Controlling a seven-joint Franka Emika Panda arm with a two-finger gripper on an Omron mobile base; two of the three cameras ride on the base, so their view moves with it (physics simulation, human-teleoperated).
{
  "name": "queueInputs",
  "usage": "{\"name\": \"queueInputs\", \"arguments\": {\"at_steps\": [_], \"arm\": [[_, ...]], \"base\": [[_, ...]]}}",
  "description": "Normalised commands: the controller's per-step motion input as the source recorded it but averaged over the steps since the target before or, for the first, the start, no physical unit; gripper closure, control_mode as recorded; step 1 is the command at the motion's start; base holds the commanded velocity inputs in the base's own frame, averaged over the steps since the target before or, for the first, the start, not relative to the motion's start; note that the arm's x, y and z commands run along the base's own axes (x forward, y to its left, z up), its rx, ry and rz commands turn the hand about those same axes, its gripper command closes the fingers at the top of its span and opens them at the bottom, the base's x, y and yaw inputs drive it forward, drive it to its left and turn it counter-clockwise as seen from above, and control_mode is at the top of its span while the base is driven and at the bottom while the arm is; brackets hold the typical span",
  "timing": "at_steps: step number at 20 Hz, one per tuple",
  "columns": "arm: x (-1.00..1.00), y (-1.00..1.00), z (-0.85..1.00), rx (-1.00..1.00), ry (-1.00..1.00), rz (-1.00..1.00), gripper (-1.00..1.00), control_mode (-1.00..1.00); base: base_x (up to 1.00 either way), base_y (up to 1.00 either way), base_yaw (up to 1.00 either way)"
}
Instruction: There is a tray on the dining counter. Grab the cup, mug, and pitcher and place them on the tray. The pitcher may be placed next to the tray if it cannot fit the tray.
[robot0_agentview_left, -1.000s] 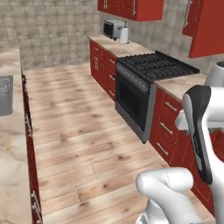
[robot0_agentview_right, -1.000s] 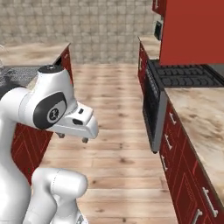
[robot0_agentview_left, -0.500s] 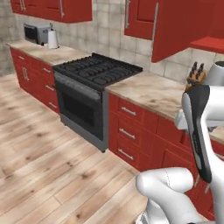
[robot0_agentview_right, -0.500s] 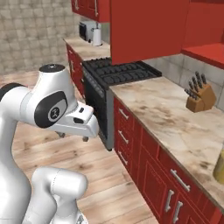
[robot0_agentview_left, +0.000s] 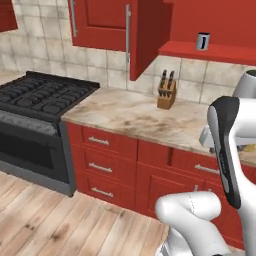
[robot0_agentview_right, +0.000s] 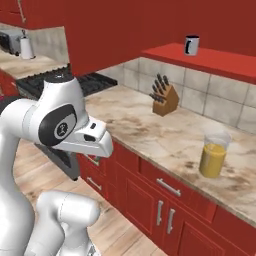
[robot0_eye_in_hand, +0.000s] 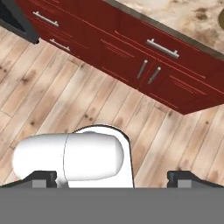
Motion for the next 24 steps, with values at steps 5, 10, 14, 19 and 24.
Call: {"name": "queueInputs", "arguments": {"at_steps": [5,10,14,19,24], "arm": [[0.0,0.0,0.0,0.0,0.0,0.0,-1.0,1.0],[0.0,0.0,0.0,0.0,0.0,0.0,-1.0,1.0],[0.0,0.0,0.0,0.0,0.0,0.0,-1.0,1.0],[0.0,0.0,0.0,0.0,0.0,0.0,-1.0,1.0],[0.0,0.0,0.0,0.0,0.0,0.0,-1.0,1.0]], "base": [[0.48,0.17,-0.6],[0.5,0.47,-0.53],[0.54,0.89,-0.41],[0.62,0.45,-0.18],[0.53,-0.28,-0.04]]}}
